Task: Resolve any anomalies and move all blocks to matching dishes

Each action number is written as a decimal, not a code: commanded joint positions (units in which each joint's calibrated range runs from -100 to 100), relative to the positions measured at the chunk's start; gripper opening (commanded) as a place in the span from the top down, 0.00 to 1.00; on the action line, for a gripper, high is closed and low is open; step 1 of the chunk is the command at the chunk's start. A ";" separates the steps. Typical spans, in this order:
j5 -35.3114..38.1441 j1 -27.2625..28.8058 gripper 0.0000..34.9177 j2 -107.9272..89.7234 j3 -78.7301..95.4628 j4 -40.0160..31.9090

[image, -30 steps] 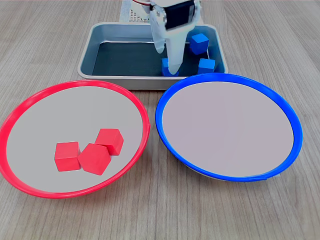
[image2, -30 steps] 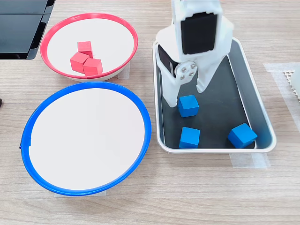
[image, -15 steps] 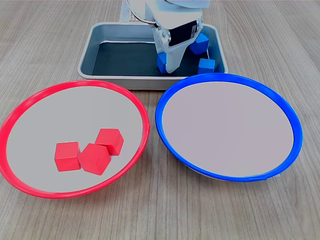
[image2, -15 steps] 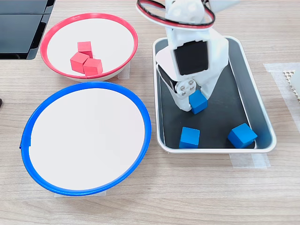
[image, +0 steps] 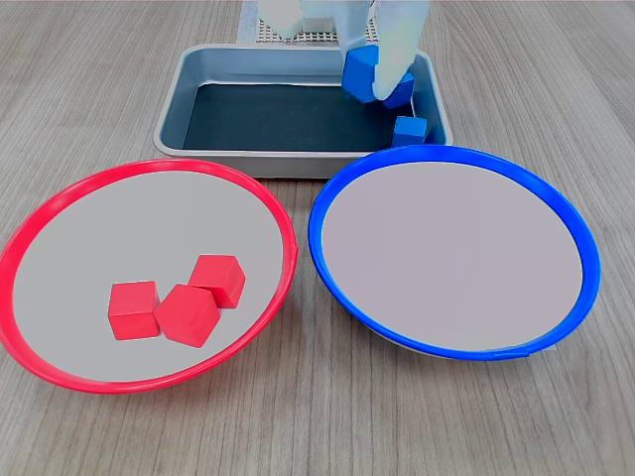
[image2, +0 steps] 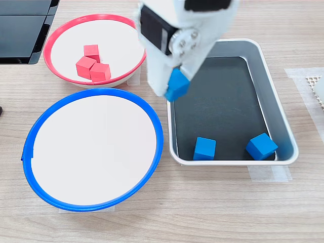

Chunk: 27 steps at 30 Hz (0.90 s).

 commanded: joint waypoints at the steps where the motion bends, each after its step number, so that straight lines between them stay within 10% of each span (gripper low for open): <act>1: 1.71 -1.80 0.99 4.57 -13.18 -4.69; 11: 11.33 -4.06 0.73 15.31 -6.35 -29.79; 17: 14.36 -4.72 0.41 14.20 -0.98 -35.98; 27: 17.58 -3.21 0.81 -4.64 12.58 -22.52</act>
